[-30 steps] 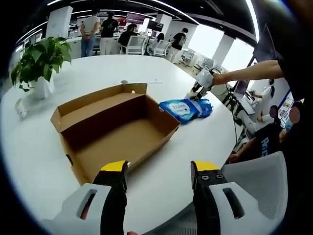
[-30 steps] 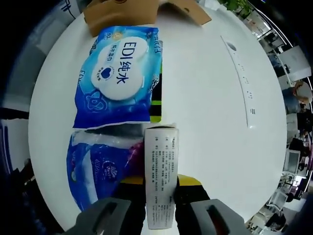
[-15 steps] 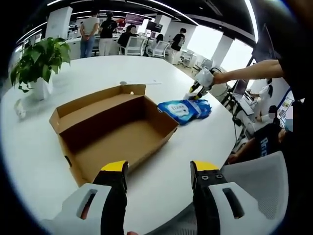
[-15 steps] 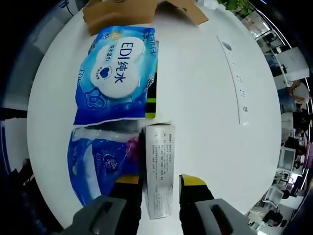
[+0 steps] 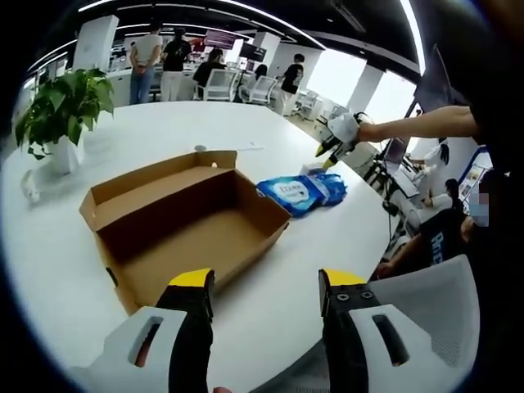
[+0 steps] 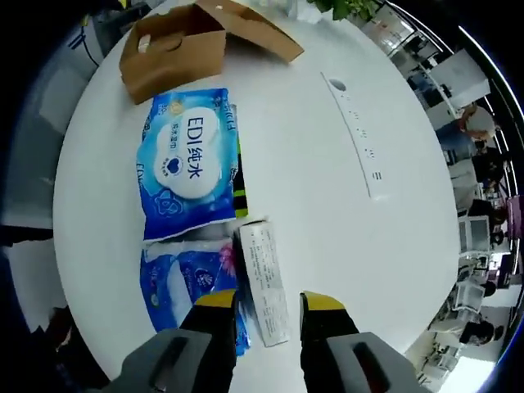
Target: Operate the shoe box by opening the lid, removing the specified soft item, and placing it in the target area until the item is outside and the box remains undamaged.
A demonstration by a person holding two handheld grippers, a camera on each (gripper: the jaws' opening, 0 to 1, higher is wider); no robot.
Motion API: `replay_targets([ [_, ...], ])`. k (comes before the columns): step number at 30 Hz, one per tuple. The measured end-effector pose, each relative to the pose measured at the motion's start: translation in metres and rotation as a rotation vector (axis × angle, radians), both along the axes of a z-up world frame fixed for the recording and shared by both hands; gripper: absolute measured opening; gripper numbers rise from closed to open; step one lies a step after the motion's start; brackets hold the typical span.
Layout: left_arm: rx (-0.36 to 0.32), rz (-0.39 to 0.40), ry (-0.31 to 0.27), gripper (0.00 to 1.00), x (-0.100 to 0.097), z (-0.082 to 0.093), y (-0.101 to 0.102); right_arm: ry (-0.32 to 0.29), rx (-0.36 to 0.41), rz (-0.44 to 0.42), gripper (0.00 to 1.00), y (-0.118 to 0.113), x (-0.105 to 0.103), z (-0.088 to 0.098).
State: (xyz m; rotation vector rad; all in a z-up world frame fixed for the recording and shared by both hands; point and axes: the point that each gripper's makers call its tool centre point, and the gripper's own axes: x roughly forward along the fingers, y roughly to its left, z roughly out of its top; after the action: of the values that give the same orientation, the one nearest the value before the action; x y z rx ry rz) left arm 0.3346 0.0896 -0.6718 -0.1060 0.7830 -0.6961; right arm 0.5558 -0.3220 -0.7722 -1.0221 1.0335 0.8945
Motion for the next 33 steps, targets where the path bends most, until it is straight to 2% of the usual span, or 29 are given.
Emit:
replay_targets([
  [7,-0.005,0.001,-0.021,0.52,-0.003,0.006,0.004,-0.058,0.242,-0.293,0.29,0.023,0.013,0.019],
  [11,-0.018,0.009,-0.032,0.52,-0.005,0.010,0.009,-0.063,0.434,-0.470,0.31,0.043,0.014,0.030],
  [14,-0.024,0.018,-0.038,0.52,-0.004,0.012,0.017,-0.056,0.526,-0.569,0.34,0.048,0.024,0.032],
  [16,-0.029,0.021,-0.041,0.53,-0.004,0.014,0.019,-0.070,0.541,-0.564,0.34,0.055,0.024,0.037],
  [19,-0.033,0.026,-0.051,0.53,-0.001,0.017,0.024,-0.085,0.564,-0.546,0.34,0.076,0.012,0.052],
  [21,-0.040,0.028,-0.058,0.52,-0.001,0.020,0.024,-0.078,0.611,-0.536,0.35,0.086,0.013,0.049],
  [24,-0.044,0.027,-0.066,0.52,0.000,0.023,0.024,-0.081,0.651,-0.518,0.36,0.119,0.003,0.061],
  [29,-0.056,0.031,-0.078,0.52,0.001,0.027,0.026,-0.079,0.670,-0.443,0.37,0.152,-0.010,0.073],
  [33,-0.062,0.030,-0.080,0.52,0.000,0.026,0.027,-0.068,0.713,-0.429,0.37,0.182,-0.025,0.082],
])
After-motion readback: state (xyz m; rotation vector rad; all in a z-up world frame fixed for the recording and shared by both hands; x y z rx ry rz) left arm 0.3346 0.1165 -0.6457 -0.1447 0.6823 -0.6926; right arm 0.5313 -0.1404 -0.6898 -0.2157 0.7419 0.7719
